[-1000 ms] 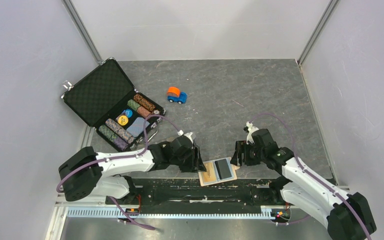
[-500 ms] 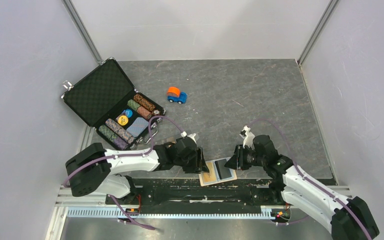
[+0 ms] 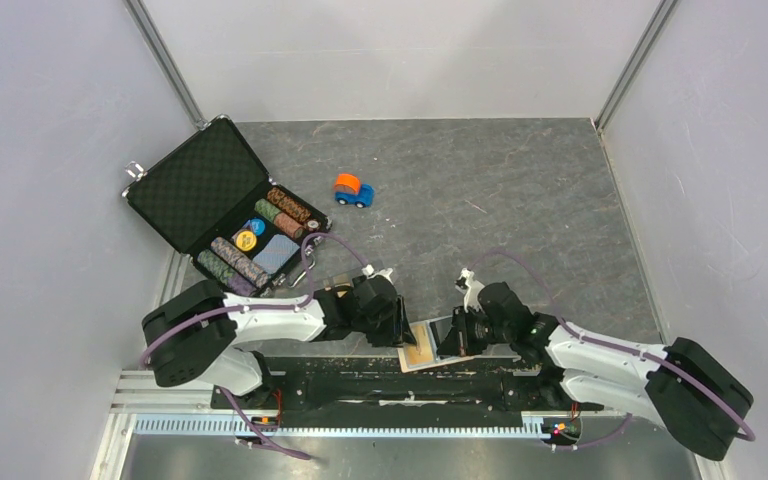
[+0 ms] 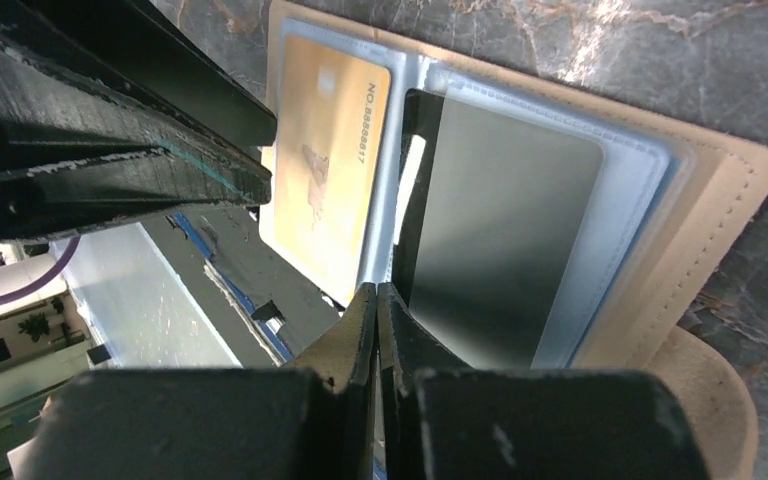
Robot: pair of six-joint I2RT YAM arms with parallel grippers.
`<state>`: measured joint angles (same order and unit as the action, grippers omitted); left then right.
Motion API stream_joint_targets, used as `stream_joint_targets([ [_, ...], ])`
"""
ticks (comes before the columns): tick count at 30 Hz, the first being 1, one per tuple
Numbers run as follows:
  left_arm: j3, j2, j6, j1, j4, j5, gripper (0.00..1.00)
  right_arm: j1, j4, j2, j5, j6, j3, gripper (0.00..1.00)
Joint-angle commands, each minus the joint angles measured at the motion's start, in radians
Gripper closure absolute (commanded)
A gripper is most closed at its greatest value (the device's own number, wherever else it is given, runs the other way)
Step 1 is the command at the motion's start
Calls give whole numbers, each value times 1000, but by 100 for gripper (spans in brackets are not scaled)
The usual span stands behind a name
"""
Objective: Put the credit cards into the card holder
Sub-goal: Turn over the card slot in the card holder.
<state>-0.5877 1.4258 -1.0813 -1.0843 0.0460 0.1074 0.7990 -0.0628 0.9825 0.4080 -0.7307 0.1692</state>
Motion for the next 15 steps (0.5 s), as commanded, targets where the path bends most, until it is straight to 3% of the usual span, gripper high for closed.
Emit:
stream_joint_targets([
  [1,-21,29,-30,-6,-67,4,56,17,27,36,-107,0,49,100],
  [7,-56,40,-17,-19,-68,8,66,26,40,56,-115,1,50,100],
  [15,-89,18,-8,-34,-68,19,66,34,41,70,-117,1,53,100],
])
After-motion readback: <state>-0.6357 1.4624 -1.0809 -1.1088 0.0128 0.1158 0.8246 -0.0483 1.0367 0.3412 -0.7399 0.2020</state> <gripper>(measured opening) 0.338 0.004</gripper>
